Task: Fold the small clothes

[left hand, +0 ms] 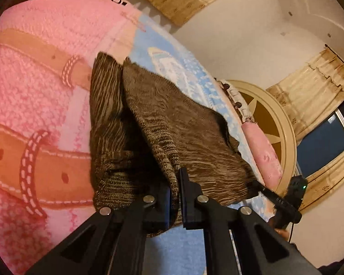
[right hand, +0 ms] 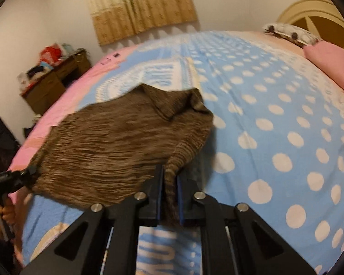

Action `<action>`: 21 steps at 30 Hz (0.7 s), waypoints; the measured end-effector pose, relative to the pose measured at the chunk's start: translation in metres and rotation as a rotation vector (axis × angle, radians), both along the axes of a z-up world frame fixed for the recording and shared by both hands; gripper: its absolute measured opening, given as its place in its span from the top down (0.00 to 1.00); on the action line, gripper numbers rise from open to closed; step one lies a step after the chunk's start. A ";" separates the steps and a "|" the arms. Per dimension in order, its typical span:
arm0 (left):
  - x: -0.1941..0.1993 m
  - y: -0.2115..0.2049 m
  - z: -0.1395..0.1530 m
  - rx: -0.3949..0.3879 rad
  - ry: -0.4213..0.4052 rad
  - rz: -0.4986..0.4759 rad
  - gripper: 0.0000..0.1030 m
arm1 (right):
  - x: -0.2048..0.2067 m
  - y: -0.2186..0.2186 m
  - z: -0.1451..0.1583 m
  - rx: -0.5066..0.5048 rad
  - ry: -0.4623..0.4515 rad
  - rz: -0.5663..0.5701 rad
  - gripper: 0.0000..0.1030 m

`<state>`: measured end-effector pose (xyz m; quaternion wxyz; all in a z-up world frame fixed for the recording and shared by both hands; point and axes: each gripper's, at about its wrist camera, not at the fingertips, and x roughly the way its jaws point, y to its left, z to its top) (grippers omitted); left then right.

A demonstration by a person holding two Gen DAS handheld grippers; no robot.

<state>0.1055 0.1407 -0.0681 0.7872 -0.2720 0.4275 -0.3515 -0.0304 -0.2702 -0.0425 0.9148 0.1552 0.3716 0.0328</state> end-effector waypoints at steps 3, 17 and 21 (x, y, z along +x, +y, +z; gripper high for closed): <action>-0.003 0.003 -0.003 0.019 0.006 -0.007 0.94 | -0.003 -0.005 -0.015 0.074 0.038 0.014 0.83; -0.001 0.017 0.020 0.029 -0.006 -0.028 0.95 | 0.004 -0.018 -0.002 0.118 0.122 0.096 0.90; -0.022 0.017 0.014 0.120 -0.032 -0.052 0.95 | -0.014 -0.034 0.007 0.119 0.133 0.132 0.90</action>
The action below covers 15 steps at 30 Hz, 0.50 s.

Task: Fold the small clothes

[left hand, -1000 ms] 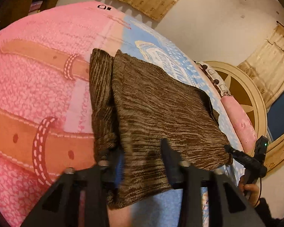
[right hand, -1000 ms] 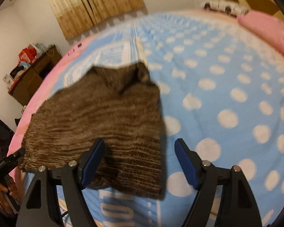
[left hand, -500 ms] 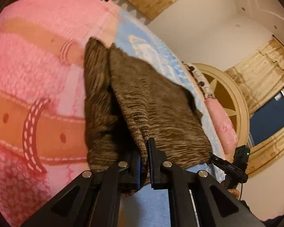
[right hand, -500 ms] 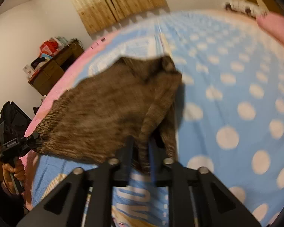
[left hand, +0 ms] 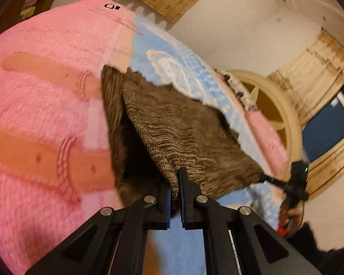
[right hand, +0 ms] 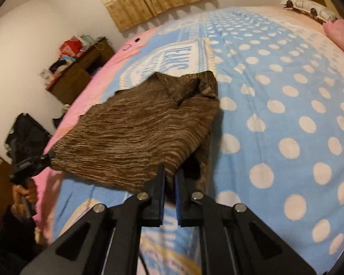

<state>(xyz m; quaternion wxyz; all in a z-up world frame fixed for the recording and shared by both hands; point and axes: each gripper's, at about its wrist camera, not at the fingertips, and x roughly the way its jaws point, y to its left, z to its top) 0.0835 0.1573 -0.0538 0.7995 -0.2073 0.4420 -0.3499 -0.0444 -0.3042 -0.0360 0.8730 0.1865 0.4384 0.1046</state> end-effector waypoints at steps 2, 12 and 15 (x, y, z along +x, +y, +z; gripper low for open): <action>-0.005 -0.003 -0.014 0.061 -0.002 0.003 0.95 | -0.001 0.001 -0.018 -0.057 0.051 -0.014 0.90; 0.019 0.031 0.030 0.299 -0.121 0.330 0.93 | -0.005 0.015 0.017 -0.262 -0.122 -0.196 0.66; 0.032 0.017 0.053 0.304 -0.228 0.294 0.93 | 0.001 0.026 0.043 -0.306 -0.274 -0.212 0.22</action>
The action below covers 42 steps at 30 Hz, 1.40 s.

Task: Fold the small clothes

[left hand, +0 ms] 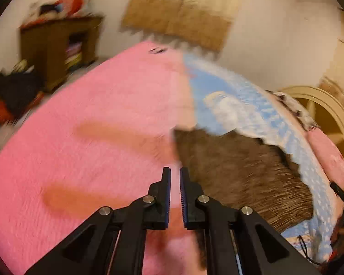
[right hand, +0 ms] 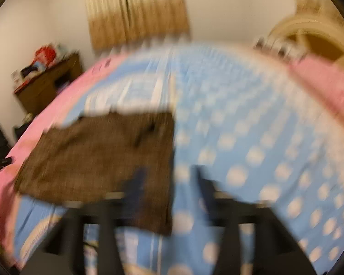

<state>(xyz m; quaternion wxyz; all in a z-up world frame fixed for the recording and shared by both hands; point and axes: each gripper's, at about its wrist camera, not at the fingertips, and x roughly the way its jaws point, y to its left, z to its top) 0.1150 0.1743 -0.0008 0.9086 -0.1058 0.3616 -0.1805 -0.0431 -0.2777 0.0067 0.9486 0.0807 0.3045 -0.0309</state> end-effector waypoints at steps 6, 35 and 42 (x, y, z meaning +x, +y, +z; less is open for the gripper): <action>0.044 -0.091 -0.019 0.066 0.031 -0.145 0.93 | 0.099 0.062 -0.040 0.099 0.194 0.291 0.85; 0.087 -0.086 -0.052 0.025 0.158 0.045 0.93 | 0.233 0.141 -0.074 -0.082 0.255 0.202 0.44; 0.027 -0.086 -0.015 0.016 0.131 -0.058 0.93 | 0.179 0.130 -0.033 -0.006 0.149 0.174 0.45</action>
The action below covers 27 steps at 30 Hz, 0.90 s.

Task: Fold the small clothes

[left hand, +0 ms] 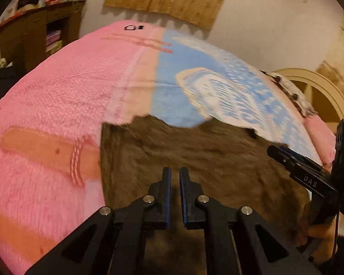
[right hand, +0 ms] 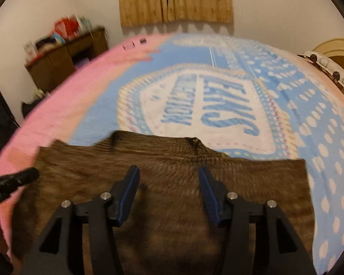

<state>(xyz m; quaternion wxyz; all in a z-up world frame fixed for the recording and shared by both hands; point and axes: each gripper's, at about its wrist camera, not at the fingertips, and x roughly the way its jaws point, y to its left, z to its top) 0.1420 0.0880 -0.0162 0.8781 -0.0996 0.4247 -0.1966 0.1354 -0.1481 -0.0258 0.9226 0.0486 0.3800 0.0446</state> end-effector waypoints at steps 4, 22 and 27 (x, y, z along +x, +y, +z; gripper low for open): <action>-0.046 -0.016 -0.003 -0.025 -0.028 -0.072 0.93 | -0.048 -0.011 0.009 0.027 0.003 -0.005 0.45; -0.112 -0.019 -0.038 0.097 -0.052 -0.093 0.78 | -0.213 -0.092 -0.026 0.026 0.013 -0.259 0.28; -0.119 -0.012 -0.023 0.039 -0.049 -0.071 0.37 | -0.211 -0.113 -0.010 0.174 -0.058 -0.330 0.21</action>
